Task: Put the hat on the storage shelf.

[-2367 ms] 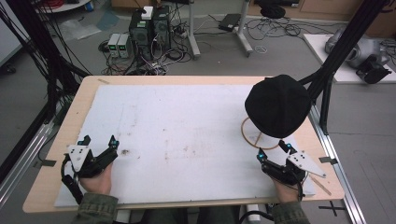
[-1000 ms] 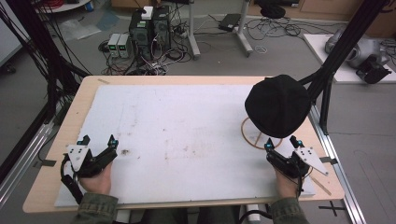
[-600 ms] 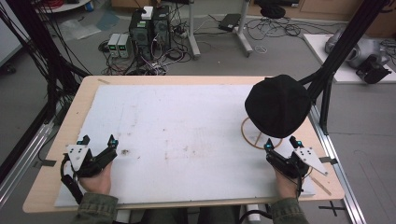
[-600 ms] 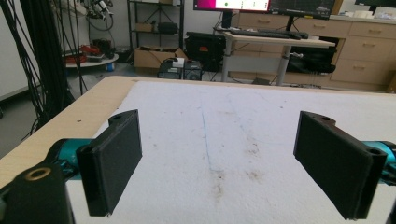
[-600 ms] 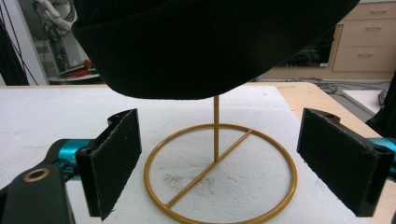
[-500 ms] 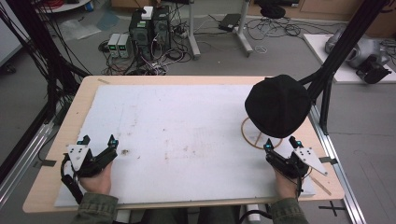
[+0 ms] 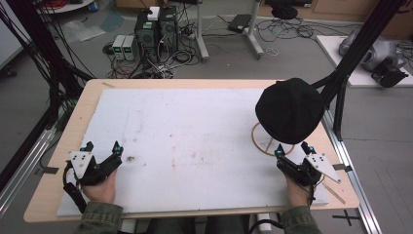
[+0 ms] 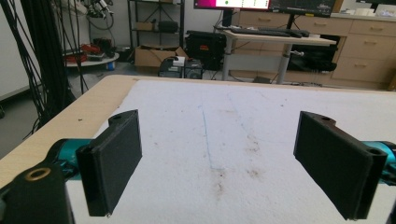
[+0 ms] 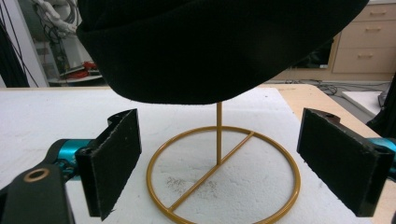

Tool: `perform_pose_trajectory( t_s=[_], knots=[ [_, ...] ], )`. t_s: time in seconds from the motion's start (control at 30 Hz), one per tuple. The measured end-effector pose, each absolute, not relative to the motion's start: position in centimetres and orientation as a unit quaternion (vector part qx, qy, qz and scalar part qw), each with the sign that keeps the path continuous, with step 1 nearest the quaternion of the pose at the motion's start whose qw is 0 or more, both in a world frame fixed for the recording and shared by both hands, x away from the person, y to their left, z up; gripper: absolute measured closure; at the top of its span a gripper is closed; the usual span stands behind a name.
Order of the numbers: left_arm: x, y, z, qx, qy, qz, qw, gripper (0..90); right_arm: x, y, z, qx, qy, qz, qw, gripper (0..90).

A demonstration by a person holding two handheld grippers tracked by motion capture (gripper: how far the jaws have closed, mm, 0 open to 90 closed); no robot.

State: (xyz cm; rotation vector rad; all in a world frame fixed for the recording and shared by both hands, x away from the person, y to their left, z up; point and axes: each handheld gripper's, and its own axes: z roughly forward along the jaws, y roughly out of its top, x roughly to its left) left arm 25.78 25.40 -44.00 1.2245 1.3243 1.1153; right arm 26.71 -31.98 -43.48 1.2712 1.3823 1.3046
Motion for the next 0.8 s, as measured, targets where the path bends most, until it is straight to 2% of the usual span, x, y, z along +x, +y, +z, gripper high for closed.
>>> perform_pose_trajectory(
  t_s=[0.8],
  knots=[
    [25.93, 25.37, -44.09, 0.508, 0.546, 0.453, 0.488, 15.4, 26.77, -32.00, -43.78, 0.497, 0.560, 0.518, 0.414, 12.8]
  ],
)
